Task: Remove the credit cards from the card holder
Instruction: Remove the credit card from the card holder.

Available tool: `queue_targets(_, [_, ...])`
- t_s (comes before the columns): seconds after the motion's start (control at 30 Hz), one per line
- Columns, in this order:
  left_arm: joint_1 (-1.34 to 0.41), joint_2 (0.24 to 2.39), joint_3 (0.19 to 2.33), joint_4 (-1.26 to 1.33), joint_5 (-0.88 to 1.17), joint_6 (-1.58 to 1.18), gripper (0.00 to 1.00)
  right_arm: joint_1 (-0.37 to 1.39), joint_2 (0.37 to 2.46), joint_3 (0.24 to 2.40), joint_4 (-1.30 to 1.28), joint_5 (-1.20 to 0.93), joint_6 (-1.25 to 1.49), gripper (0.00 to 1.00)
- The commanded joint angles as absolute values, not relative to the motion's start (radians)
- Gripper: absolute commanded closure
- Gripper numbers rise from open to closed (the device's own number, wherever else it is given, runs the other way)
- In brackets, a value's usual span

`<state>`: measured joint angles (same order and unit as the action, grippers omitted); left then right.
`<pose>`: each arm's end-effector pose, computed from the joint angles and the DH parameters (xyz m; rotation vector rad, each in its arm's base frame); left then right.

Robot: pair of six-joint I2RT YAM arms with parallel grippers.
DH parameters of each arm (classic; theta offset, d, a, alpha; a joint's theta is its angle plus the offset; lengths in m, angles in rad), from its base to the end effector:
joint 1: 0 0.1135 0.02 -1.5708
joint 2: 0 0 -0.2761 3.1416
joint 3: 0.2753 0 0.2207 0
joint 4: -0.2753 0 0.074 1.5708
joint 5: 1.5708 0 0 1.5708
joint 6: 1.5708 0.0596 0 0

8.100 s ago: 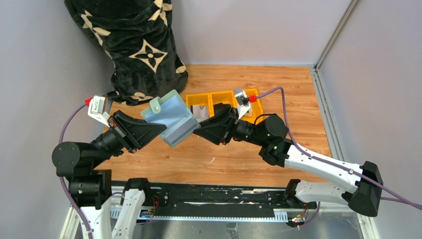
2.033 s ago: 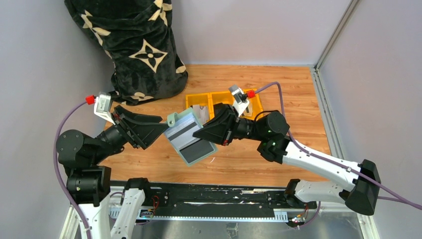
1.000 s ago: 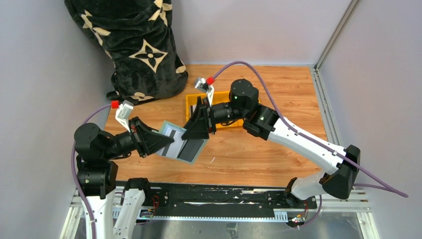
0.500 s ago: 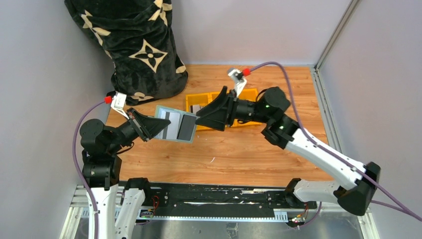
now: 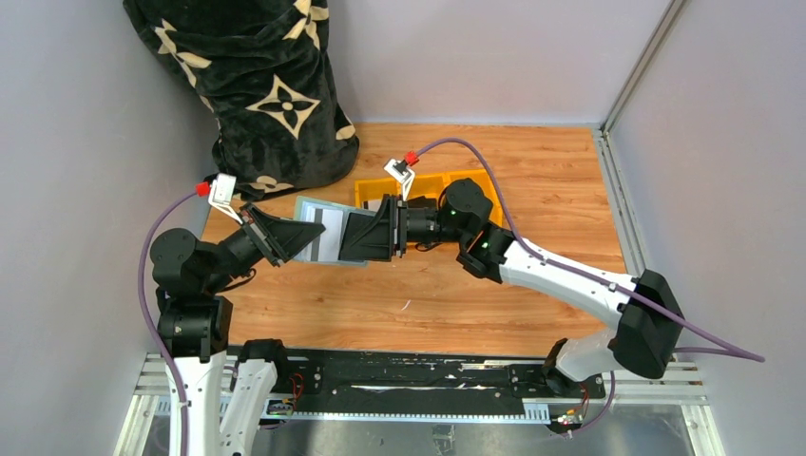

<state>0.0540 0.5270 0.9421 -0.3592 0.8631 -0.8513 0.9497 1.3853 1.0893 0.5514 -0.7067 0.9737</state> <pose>0.0664 -0.0418 0.3992 0.0009 1.6812 -1.2619 0.1461 0.2707 0.4104 -0.7263 1.5693 1.9862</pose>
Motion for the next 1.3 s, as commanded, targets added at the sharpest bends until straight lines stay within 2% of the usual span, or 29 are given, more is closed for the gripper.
queue_targets(0.0, [0.054,0.509,0.948,-0.296,0.875,-0.912,0.99,0.962,1.421,1.120,0.601,-0.707,1.003,0.44])
queue_targets(0.13, [0.054,0.495,0.936,-0.281,0.879,-0.930,0.98,0.962,1.450,1.142,0.635,-0.710,1.030,0.48])
queue_targets(0.33, [0.054,0.487,0.917,-0.277,0.887,-0.938,0.97,0.962,1.500,1.148,0.876,-0.739,1.171,0.56])
queue_targets(0.5, [0.055,0.489,0.917,-0.273,0.891,-0.942,0.96,0.962,1.521,1.136,0.999,-0.748,1.252,0.74])
queue_targets(0.8, [0.055,0.485,0.907,-0.278,0.905,-0.929,0.83,0.960,1.540,1.091,1.177,-0.724,1.350,1.00])
queue_targets(1.03, [0.055,0.484,0.901,-0.321,0.905,-0.892,0.69,0.950,1.498,1.014,1.143,-0.700,1.320,1.00])
queue_targets(1.27, [0.055,0.483,0.885,-0.238,0.967,-0.997,0.68,0.942,1.443,0.934,1.078,-0.674,1.253,1.00])
